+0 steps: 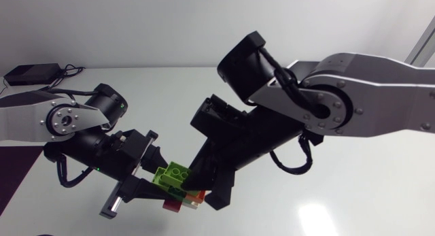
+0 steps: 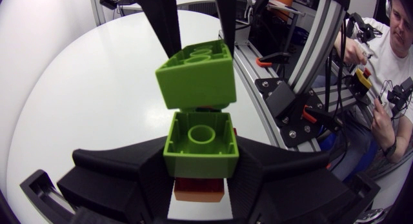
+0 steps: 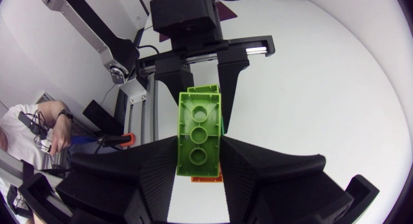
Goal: Separate the duplo bricks
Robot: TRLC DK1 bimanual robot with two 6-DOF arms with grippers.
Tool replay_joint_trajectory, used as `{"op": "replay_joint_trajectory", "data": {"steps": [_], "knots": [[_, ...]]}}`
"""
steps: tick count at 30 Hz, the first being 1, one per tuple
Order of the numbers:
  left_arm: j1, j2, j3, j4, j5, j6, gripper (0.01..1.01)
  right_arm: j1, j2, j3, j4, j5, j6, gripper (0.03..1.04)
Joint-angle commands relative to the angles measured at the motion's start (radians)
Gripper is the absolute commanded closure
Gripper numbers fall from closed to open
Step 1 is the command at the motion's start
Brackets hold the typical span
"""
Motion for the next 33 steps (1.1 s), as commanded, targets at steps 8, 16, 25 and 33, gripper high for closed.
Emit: {"op": "replay_joint_trajectory", "data": {"steps": [8,16,25,33], "knots": [[0.052,-0.004,0.026,-0.015,0.008,-0.002,0.785,-0.135,-0.049,-0.019,0.043,0.126,-0.005,0.79],[0.115,-0.010,0.090,-0.032,0.014,-0.089,0.782,-0.276,-0.007,-0.191,0.195,0.348,-0.061,0.79],[0.084,-0.002,0.087,-0.008,0.017,-0.158,0.780,-0.293,0.149,-0.339,0.351,0.435,-0.052,0.78],[0.070,-0.008,0.073,-0.008,0.017,-0.163,0.780,-0.267,0.190,-0.366,0.382,0.472,-0.042,0.59]]}}
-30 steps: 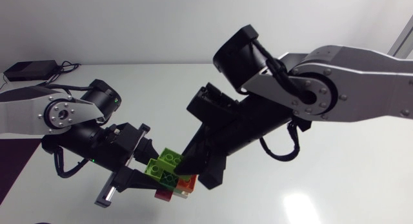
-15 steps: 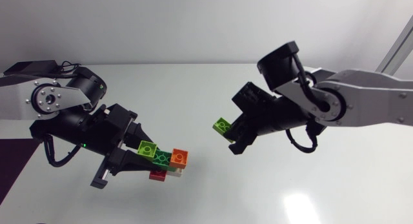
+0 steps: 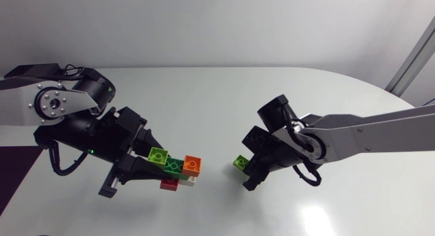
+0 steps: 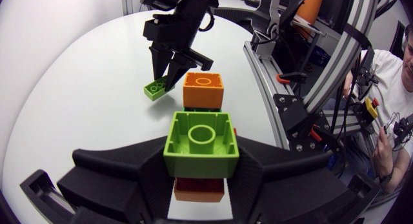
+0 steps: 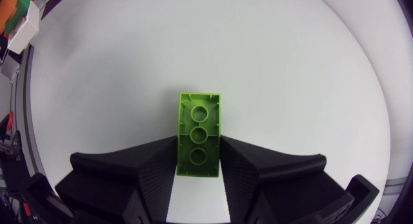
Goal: Separate the duplo bricks
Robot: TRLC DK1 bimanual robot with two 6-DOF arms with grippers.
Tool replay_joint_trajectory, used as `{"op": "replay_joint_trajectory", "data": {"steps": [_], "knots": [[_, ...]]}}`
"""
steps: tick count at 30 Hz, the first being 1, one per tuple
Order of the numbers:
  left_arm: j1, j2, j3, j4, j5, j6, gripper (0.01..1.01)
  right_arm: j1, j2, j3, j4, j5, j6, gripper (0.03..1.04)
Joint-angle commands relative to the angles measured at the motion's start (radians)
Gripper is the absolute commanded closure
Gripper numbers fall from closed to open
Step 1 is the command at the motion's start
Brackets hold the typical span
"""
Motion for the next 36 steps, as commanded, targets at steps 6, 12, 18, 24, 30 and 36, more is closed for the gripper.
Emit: {"op": "replay_joint_trajectory", "data": {"steps": [6,12,18,24,30,36], "knots": [[-0.021,-0.014,-0.004,0.005,0.017,-0.020,0.779,0.035,0.036,-0.039,0.026,0.034,0.022,0.54],[-0.024,-0.023,-0.012,0.005,0.015,-0.021,0.779,0.045,0.032,-0.040,0.031,0.049,0.028,0.55],[-0.024,-0.037,-0.023,0.005,0.015,-0.020,0.779,0.047,-0.049,-0.037,0.019,0.060,0.025,0.30],[-0.033,-0.048,-0.036,0.002,0.015,-0.009,0.779,0.047,-0.274,0.019,-0.110,-0.066,0.017,0.07],[-0.085,-0.039,-0.032,-0.006,-0.006,0.002,0.777,0.125,-0.412,0.096,-0.248,-0.203,-0.093,0.07],[-0.143,-0.033,-0.020,-0.014,-0.019,0.000,0.775,0.163,-0.406,0.168,-0.383,-0.348,-0.118,0.07]]}}
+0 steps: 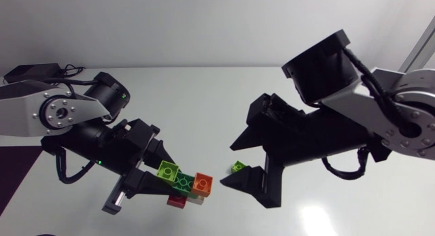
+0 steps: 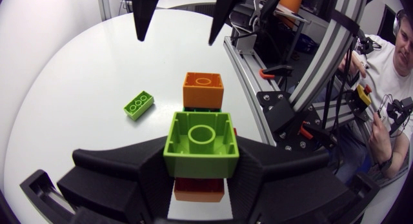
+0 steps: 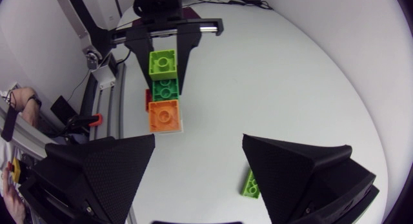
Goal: Separate the duplo bricks
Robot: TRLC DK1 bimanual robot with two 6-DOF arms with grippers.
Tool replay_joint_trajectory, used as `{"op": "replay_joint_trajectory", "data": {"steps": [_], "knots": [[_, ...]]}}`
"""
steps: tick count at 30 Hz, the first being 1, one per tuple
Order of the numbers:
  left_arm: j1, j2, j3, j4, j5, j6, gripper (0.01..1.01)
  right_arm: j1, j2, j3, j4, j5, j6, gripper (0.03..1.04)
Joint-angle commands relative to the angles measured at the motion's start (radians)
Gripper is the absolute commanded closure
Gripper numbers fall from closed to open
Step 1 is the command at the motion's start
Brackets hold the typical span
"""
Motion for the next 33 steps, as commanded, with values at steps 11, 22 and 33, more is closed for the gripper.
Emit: {"op": "replay_joint_trajectory", "data": {"steps": [11,22,33], "knots": [[-0.037,0.032,0.037,-0.018,0.001,0.000,0.774,0.063,0.044,0.017,-0.009,-0.041,-0.017,0.09],[-0.052,0.092,0.076,-0.004,0.001,0.000,0.774,0.115,0.104,0.011,0.031,-0.031,0.009,0.10],[-0.065,0.101,0.099,-0.004,0.001,-0.002,0.772,0.114,0.148,-0.016,0.077,-0.031,0.009,0.30]]}}
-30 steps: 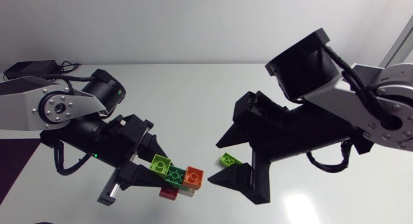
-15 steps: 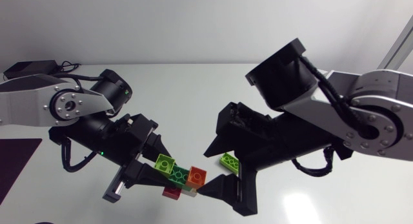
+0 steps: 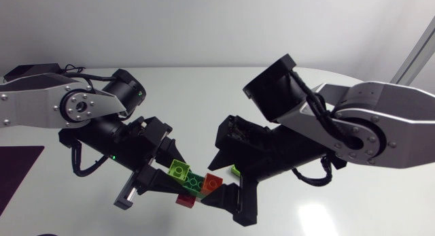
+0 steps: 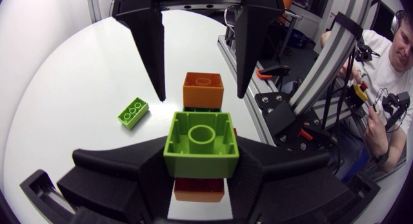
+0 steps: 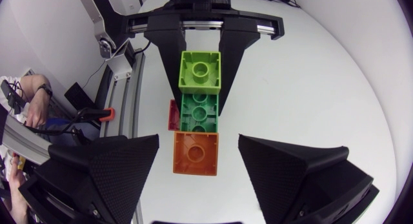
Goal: Separate the duplo bricks
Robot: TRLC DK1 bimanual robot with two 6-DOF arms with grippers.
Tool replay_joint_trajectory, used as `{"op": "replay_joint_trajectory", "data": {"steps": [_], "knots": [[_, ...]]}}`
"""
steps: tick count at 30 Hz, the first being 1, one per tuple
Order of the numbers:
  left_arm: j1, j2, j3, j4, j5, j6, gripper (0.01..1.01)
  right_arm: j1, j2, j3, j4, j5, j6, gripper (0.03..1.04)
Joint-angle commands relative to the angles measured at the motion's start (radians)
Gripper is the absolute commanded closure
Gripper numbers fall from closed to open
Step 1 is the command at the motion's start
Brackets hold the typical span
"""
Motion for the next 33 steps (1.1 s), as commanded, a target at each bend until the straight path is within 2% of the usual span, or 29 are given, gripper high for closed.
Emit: {"op": "replay_joint_trajectory", "data": {"steps": [1,3,11,22,29,33], "knots": [[-0.005,0.024,0.030,0.002,0.008,0.000,0.772,0.008,0.015,-0.024,0.010,-0.002,0.011,0.34],[-0.003,0.024,0.030,0.002,0.008,0.002,0.770,0.008,0.017,-0.025,0.016,-0.002,0.011,0.46],[0.001,0.032,0.030,0.002,0.008,0.005,0.770,0.007,0.017,-0.029,0.021,0.000,0.001,0.80],[-0.002,0.035,0.029,0.002,-0.010,0.006,0.770,-0.002,0.006,-0.039,-0.004,-0.007,-0.002,0.80],[-0.017,0.014,-0.011,0.029,-0.062,0.006,0.770,-0.156,0.020,0.011,-0.058,-0.197,0.021,0.81],[-0.006,-0.002,-0.025,0.034,-0.067,0.005,0.769,-0.210,0.008,-0.022,-0.019,-0.174,0.028,0.81]]}}
